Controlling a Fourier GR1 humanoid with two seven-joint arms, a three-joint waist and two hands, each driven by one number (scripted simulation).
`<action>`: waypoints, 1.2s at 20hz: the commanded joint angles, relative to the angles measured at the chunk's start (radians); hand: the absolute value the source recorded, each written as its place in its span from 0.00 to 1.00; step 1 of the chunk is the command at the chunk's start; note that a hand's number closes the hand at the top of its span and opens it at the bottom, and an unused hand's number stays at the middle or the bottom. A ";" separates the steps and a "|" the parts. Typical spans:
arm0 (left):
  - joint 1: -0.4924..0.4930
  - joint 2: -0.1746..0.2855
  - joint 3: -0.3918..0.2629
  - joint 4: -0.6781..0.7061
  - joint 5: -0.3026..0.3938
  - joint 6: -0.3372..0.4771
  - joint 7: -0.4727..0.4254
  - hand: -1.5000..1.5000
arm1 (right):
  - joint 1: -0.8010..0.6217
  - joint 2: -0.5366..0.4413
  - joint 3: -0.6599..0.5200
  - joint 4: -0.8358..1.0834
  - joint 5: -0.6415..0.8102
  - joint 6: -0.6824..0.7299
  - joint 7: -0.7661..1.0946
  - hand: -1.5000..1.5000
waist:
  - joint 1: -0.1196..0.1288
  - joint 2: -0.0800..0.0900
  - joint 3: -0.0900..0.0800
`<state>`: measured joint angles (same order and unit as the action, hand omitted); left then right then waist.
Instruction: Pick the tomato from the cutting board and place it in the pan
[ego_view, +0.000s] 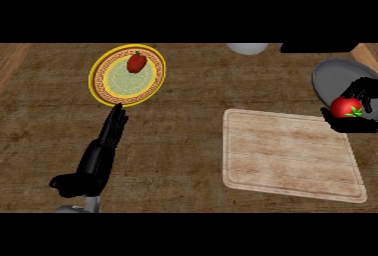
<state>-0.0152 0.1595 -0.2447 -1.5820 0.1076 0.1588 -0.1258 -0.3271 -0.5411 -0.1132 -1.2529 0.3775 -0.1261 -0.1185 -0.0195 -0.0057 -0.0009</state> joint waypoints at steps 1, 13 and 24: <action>-0.057 -0.013 0.021 0.060 0.004 -0.036 -0.010 0.50 | -0.060 -0.048 -0.103 0.160 -0.014 -0.018 -0.095 1.00 | 0.023 0.008 0.001; -0.042 -0.039 -0.032 -0.035 -0.029 -0.022 0.050 0.50 | -0.325 -0.129 -0.304 0.756 -0.009 -0.278 -0.468 1.00 | 0.067 0.022 0.006; -0.122 -0.048 -0.034 0.018 -0.038 -0.050 0.038 0.50 | -0.406 -0.192 -0.191 1.047 0.144 -0.188 -0.370 0.00 | 0.131 0.056 0.007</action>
<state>-0.1102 0.1173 -0.2638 -1.5572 0.0801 0.1128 -0.0996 -0.7368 -0.7253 -0.3843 -0.2983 0.4340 -0.3596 -0.5568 0.0814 0.0358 0.0055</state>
